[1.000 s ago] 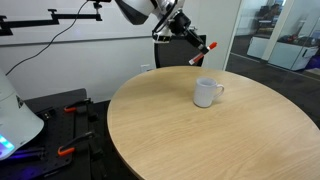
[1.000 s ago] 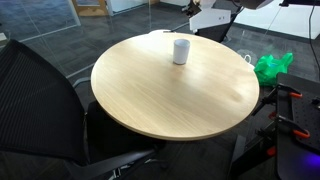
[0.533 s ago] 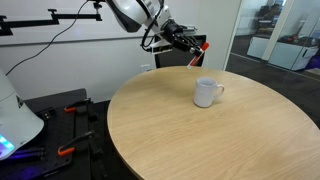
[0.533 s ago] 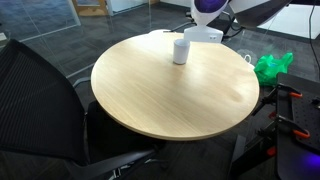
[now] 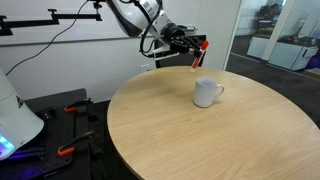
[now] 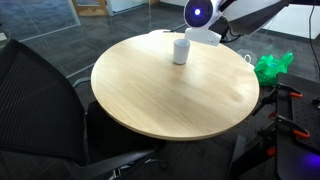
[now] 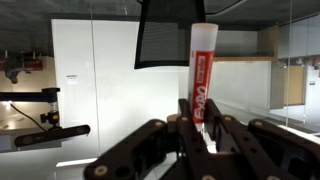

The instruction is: Place the red marker inside the white mug

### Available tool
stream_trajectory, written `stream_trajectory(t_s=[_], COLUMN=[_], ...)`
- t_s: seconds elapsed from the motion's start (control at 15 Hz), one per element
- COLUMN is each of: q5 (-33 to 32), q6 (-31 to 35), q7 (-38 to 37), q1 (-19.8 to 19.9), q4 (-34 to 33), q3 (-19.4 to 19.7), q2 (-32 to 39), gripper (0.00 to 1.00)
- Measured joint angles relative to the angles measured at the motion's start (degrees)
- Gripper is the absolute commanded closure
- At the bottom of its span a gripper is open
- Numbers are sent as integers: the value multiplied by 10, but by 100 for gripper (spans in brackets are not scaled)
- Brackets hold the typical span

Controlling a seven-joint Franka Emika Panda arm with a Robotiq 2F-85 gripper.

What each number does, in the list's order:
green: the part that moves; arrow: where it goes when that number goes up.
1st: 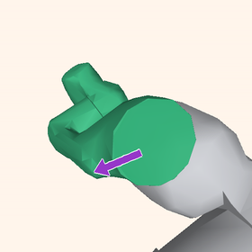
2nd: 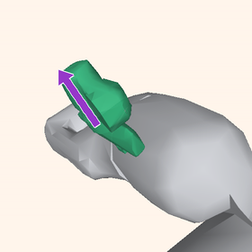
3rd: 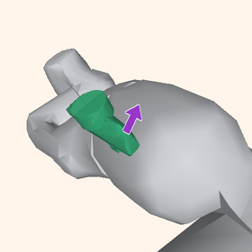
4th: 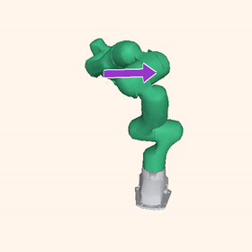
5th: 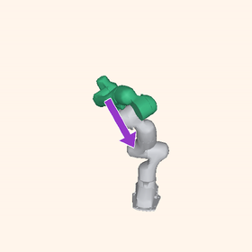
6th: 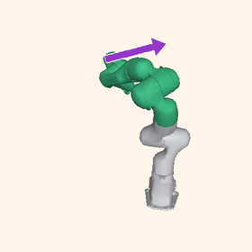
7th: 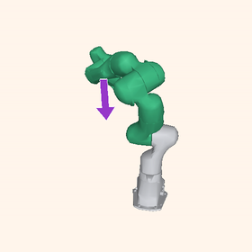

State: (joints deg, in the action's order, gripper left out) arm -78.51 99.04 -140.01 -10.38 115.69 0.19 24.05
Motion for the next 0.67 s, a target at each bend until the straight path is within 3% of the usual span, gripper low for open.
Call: stream_trajectory(t_s=[0.67], q5=[-48], q6=[53], q7=[0], q1=[31], q4=[-53], q3=[-12], q2=[67], gripper=[95])
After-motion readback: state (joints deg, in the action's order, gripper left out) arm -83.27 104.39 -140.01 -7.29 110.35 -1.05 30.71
